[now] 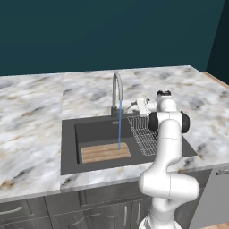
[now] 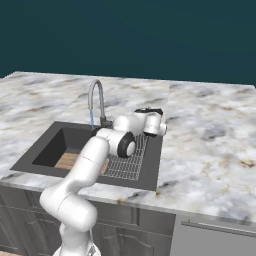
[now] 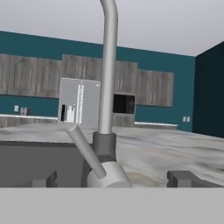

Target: Turn on the sink faucet with hot water and rinse the cutting board for ten seconds, then turn off the faucet. Push the cutting board to reach the water if necessary.

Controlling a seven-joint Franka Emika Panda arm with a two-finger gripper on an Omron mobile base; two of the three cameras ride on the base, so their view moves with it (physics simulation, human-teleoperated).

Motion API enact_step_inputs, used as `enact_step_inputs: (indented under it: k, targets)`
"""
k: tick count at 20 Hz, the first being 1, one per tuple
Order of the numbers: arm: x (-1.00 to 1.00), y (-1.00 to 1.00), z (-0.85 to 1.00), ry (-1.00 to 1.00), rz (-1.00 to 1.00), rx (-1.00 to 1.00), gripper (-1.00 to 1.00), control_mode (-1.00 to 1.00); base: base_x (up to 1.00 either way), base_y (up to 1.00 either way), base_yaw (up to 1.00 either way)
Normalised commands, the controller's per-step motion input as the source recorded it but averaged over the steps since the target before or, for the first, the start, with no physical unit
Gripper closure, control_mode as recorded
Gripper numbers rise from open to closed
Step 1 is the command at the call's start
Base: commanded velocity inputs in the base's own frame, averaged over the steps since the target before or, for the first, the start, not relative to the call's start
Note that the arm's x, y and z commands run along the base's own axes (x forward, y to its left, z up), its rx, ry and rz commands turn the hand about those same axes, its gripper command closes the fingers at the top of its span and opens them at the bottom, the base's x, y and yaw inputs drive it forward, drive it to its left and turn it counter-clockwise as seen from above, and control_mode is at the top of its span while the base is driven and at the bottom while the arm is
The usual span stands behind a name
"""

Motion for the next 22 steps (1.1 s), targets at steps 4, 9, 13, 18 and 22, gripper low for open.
enact_step_inputs:
  k: [4, 9, 13, 18, 22]
  targets:
    - [0.03, 0.10, -0.02, 0.00, 0.00, 0.00, -1.00, -1.00, 0.00, 0.00, 0.00]
    - [0.27, 0.08, 0.00, 0.00, 0.00, 0.00, -1.00, -1.00, 0.00, 0.00, 0.00]
    - [0.11, 0.22, 0.00, 0.00, 0.00, 0.00, -1.00, -1.00, 0.00, 0.00, 0.00]
    - [0.00, 0.32, 0.00, 0.00, 0.00, 0.00, -1.00, -1.00, 0.00, 0.00, 0.00]
    - [0.00, 0.29, 0.00, 0.00, 0.00, 0.00, -1.00, -1.00, 0.00, 0.00, 0.00]
